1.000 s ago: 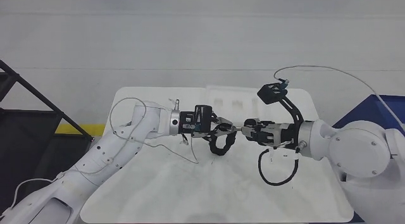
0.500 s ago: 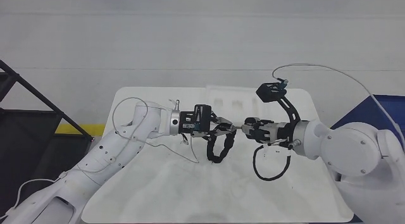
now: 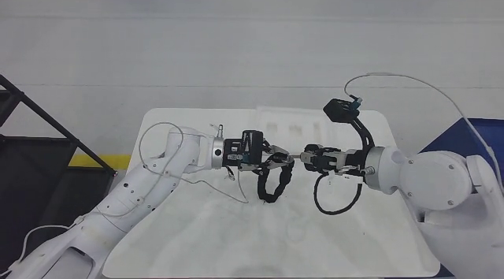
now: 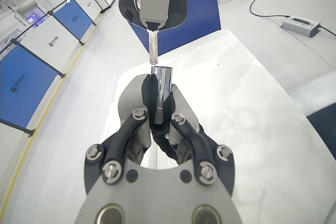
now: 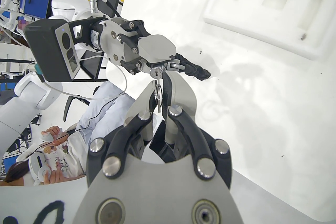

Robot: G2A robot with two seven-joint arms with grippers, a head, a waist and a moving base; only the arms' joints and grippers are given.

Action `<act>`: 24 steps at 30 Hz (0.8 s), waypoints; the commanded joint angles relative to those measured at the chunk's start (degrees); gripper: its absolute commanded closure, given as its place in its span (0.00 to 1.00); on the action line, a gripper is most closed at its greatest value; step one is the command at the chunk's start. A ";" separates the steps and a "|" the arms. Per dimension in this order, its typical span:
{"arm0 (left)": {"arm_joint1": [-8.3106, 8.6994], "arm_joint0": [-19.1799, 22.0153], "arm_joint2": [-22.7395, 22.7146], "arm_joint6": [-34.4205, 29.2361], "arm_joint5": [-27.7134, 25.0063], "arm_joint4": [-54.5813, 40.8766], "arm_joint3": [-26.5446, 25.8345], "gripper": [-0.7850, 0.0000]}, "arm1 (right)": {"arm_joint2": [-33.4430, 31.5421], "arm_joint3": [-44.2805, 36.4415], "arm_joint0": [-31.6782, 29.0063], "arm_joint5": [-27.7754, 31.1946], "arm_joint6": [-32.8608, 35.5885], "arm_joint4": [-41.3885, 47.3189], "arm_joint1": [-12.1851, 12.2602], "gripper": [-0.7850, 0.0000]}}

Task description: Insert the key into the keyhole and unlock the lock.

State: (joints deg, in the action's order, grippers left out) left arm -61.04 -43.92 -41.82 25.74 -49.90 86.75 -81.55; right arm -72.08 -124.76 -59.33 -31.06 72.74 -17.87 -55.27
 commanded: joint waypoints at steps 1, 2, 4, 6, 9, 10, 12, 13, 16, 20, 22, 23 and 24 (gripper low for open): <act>-0.07 -0.04 -0.14 0.01 0.00 -0.01 0.04 1.00 | 0.08 0.24 0.04 -0.27 -0.08 0.25 0.04 1.00; -0.11 -0.07 -0.21 0.03 -0.03 -0.03 0.06 1.00 | 0.14 0.41 0.05 -0.44 -0.10 0.46 0.06 1.00; -0.17 -0.08 -0.36 0.03 -0.15 0.04 0.12 1.00 | 0.24 0.56 0.14 -0.58 -0.20 0.92 0.09 1.00; -0.23 -0.14 -0.54 0.04 -0.22 -0.05 0.26 1.00 | 0.37 0.73 0.25 -0.47 -0.24 1.38 0.12 1.00; -0.31 -0.23 -0.77 -0.04 -0.30 0.02 0.42 1.00 | 0.66 0.89 0.45 -0.35 -0.21 2.10 0.17 1.00; -0.34 -0.26 -0.83 -0.07 -0.35 0.03 0.43 1.00 | 0.75 0.87 0.53 -0.30 -0.22 2.32 0.18 1.00; -0.40 -0.34 -0.97 -0.13 -0.30 0.08 0.44 1.00 | 0.93 0.94 0.69 -0.33 -0.16 2.58 0.23 1.00; -0.43 -0.38 -1.03 -0.15 -0.32 0.11 0.43 1.00 | 1.03 0.95 0.77 -0.34 -0.13 2.66 0.26 1.00; -0.51 -0.46 -1.18 -0.07 -0.41 0.38 0.40 1.00 | 1.40 1.10 1.02 -0.42 0.04 2.74 0.35 1.00; -0.63 -0.54 -1.33 0.24 -0.82 0.41 0.58 1.00 | 1.97 1.49 1.27 -0.48 0.00 2.56 0.50 1.00; -0.70 -0.58 -1.41 0.35 -0.89 0.42 0.63 1.00 | 2.15 1.58 1.39 -0.65 -0.17 2.35 0.60 1.00; -0.73 -0.59 -1.45 0.38 -0.90 0.50 0.63 1.00 | 2.24 1.64 1.43 -0.73 -0.25 2.08 0.66 1.00; -0.75 -0.61 -1.49 0.43 -0.90 0.62 0.63 1.00 | 2.35 1.68 1.44 -0.79 -0.31 1.88 0.72 1.00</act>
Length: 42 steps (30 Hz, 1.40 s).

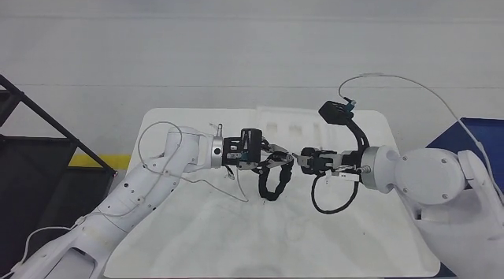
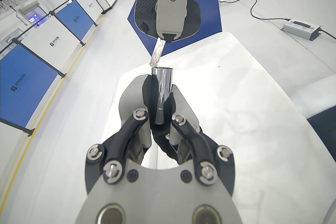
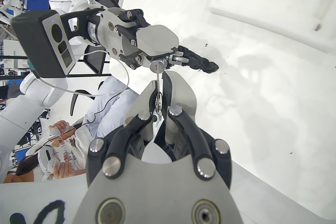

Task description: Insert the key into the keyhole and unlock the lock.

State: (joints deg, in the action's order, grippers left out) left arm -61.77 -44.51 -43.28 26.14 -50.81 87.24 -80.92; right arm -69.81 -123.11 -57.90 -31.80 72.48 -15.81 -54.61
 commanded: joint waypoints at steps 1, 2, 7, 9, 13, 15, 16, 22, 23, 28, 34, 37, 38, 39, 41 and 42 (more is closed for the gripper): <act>-0.04 -0.04 -0.08 0.10 -0.01 0.21 0.01 1.00 | 0.17 0.07 0.01 -0.10 -0.10 -0.16 0.10 1.00; -0.06 -0.07 -0.13 0.15 -0.04 0.29 0.03 1.00 | 0.23 0.06 0.05 -0.13 -0.13 -0.07 0.15 1.00; -0.09 -0.11 -0.47 -0.22 -0.04 1.28 0.07 1.00 | 0.47 -0.14 0.25 0.16 0.16 1.48 0.36 1.00; -0.06 0.08 -0.46 -0.12 -0.21 2.63 -0.34 1.00 | 0.50 -0.16 0.37 0.43 0.43 2.71 0.42 1.00; 0.06 0.36 -0.36 1.45 0.00 6.01 -0.89 1.00 | 1.08 0.55 0.76 1.64 1.65 4.29 0.71 1.00; 0.12 0.53 -0.21 2.60 0.01 7.76 -1.10 1.00 | 1.53 1.09 0.93 1.98 1.98 4.83 0.90 1.00; 0.16 0.57 -0.15 3.16 0.08 8.54 -1.10 1.00 | 1.76 1.37 1.02 2.03 2.04 4.90 1.00 1.00; 0.28 0.76 0.19 5.67 0.16 11.58 -1.01 1.00 | 3.13 2.31 1.92 2.07 2.08 5.76 1.63 1.00; 0.29 0.78 0.22 5.99 0.21 11.85 -0.99 1.00 | 3.33 2.38 2.08 2.02 2.03 5.77 1.74 1.00; 0.29 0.92 0.50 7.19 0.19 13.16 -0.90 1.00 | 4.07 2.60 2.65 1.70 1.70 6.14 2.32 1.00; 0.24 1.15 0.87 8.26 -0.19 14.00 -0.79 1.00 | 4.84 2.67 3.20 1.53 1.54 6.56 3.03 1.00; 0.21 1.20 0.88 8.56 -0.13 14.05 -0.62 1.00 | 5.23 2.70 3.47 1.37 1.37 6.70 3.36 1.00; 0.20 1.18 0.88 8.60 -0.12 14.02 -0.53 1.00 | 5.36 2.69 3.55 1.32 1.33 6.82 3.47 1.00; 0.19 1.21 0.87 8.61 -0.16 14.00 -0.48 1.00 | 5.47 2.67 3.67 1.30 1.31 6.93 3.57 1.00; 0.18 1.26 0.81 8.62 -0.15 14.00 -0.40 1.00 | 5.71 2.64 3.85 1.24 1.25 7.12 3.78 1.00; 0.18 1.25 0.79 8.64 -0.12 13.98 -0.38 1.00 | 5.86 2.62 3.95 1.26 1.26 7.21 3.88 1.00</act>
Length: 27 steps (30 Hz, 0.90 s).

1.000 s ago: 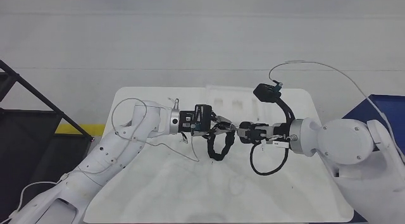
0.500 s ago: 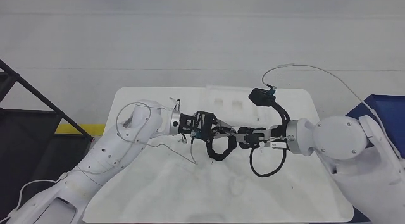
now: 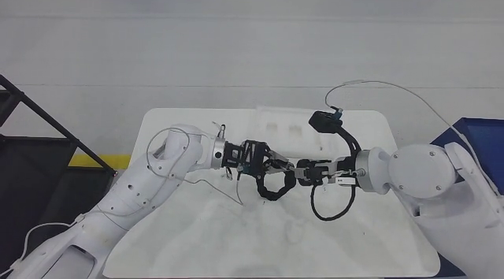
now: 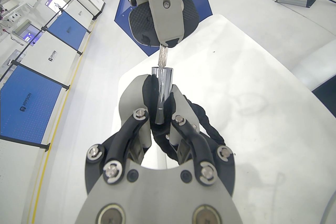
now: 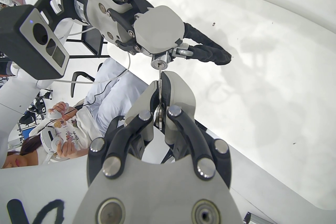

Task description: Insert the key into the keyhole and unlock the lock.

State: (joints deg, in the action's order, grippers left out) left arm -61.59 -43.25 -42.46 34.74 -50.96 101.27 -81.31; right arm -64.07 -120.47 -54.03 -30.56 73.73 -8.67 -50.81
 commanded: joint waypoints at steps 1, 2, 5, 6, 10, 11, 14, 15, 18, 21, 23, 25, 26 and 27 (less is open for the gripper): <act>-0.01 -0.01 -0.03 0.05 0.03 -0.03 0.02 1.00 | 0.24 -0.02 0.19 -0.03 -0.03 0.18 0.18 1.00; -0.01 -0.01 -0.04 0.06 0.03 -0.02 0.03 1.00 | 0.39 -0.04 0.29 -0.08 -0.08 0.30 0.27 1.00; -0.03 0.05 0.00 0.11 -0.23 0.05 -0.02 1.00 | 0.88 0.00 0.66 -0.21 -0.21 0.63 0.50 1.00; -0.03 0.08 0.00 0.08 -0.27 0.09 -0.01 1.00 | 1.03 0.09 0.76 -0.29 -0.29 0.75 0.57 1.00; -0.06 0.15 0.10 0.06 -0.60 0.19 -0.10 1.00 | 1.57 0.14 1.28 -0.42 -0.42 1.03 0.87 1.00; -0.07 0.18 0.12 0.06 -0.64 0.20 -0.11 1.00 | 1.67 0.18 1.38 -0.54 -0.54 1.04 0.94 1.00; -0.11 0.30 0.24 0.12 -1.01 0.26 -0.14 1.00 | 2.10 0.29 1.64 -0.66 -0.66 0.93 1.18 1.00; -0.12 0.34 0.28 0.15 -1.12 0.29 -0.15 1.00 | 2.26 0.33 1.73 -0.68 -0.68 0.88 1.27 1.00; -0.16 0.42 0.41 0.33 -1.35 0.29 -0.12 1.00 | 2.61 0.37 2.01 -0.83 -0.83 1.04 1.49 1.00; -0.19 0.52 0.49 0.42 -1.38 0.42 -0.16 1.00 | 3.03 0.43 2.31 -0.91 -0.91 1.41 1.69 1.00; -0.21 0.60 0.51 0.50 -1.36 0.51 -0.19 1.00 | 3.25 0.49 2.55 -0.99 -0.99 1.59 1.81 1.00; -0.22 0.69 0.56 0.60 -1.41 0.66 -0.25 1.00 | 3.49 0.57 2.77 -1.10 -1.10 1.74 1.91 1.00; -0.22 0.72 0.61 0.67 -1.49 0.73 -0.29 1.00 | 3.63 0.65 2.86 -1.16 -1.16 1.84 1.95 1.00; -0.23 0.75 0.63 0.75 -1.46 0.78 -0.35 1.00 | 3.78 0.73 2.97 -1.24 -1.24 1.96 1.99 1.00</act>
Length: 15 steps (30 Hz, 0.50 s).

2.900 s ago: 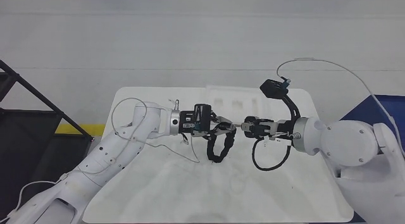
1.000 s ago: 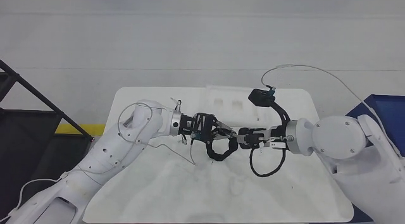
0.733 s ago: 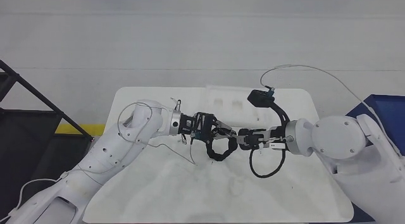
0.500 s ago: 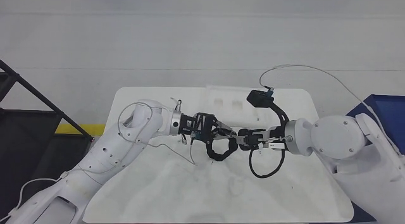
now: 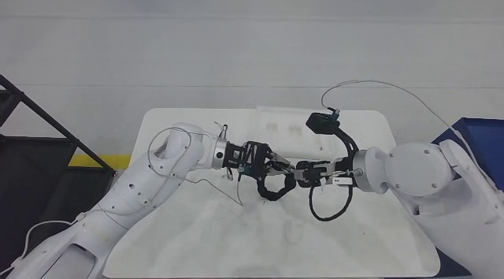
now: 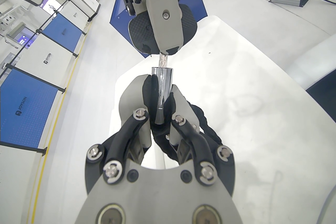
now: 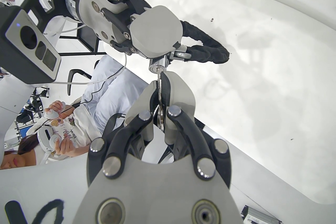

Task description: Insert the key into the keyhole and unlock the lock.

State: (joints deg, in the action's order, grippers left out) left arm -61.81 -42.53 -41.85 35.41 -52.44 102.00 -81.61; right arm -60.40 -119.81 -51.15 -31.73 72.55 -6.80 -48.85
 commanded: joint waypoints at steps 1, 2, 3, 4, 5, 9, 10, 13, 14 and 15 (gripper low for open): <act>-0.01 0.02 0.08 0.19 -0.04 0.09 -0.09 1.00 | 0.32 0.14 0.20 -0.05 -0.04 0.09 0.06 1.00; -0.02 0.01 0.13 0.32 -0.10 0.08 -0.12 1.00 | 0.53 0.24 0.30 -0.08 -0.07 0.18 0.09 1.00; -0.03 0.03 0.17 0.38 -0.08 0.14 -0.14 1.00 | 0.71 0.30 0.43 -0.11 -0.10 0.27 0.11 1.00; -0.04 0.03 0.26 0.45 -0.09 0.26 -0.18 1.00 | 0.90 0.37 0.56 -0.09 -0.09 0.33 0.13 1.00; -0.04 0.03 0.32 0.52 -0.12 0.34 -0.19 1.00 | 1.05 0.47 0.69 -0.14 -0.13 0.41 0.15 1.00; -0.08 0.11 0.54 0.91 -0.18 0.59 -0.16 1.00 | 1.63 0.89 1.20 -0.20 -0.20 0.67 0.22 1.00; -0.09 0.12 0.60 1.00 -0.17 0.66 -0.13 1.00 | 1.78 0.98 1.31 -0.24 -0.24 0.69 0.24 1.00; -0.13 0.23 0.92 1.17 -0.47 1.01 -0.15 1.00 | 2.26 1.31 1.66 -0.29 -0.29 0.86 0.26 1.00; -0.14 0.26 1.00 1.25 -0.52 1.08 -0.10 1.00 | 2.40 1.37 1.78 -0.34 -0.33 0.90 0.26 1.00; -0.16 0.27 1.07 1.36 -0.59 1.05 0.00 1.00 | 2.51 1.43 1.91 -0.37 -0.37 0.94 0.26 1.00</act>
State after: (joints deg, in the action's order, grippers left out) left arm -61.95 -42.27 -40.86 36.67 -52.97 103.07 -81.69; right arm -57.97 -118.43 -49.34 -32.07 72.21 -5.89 -48.58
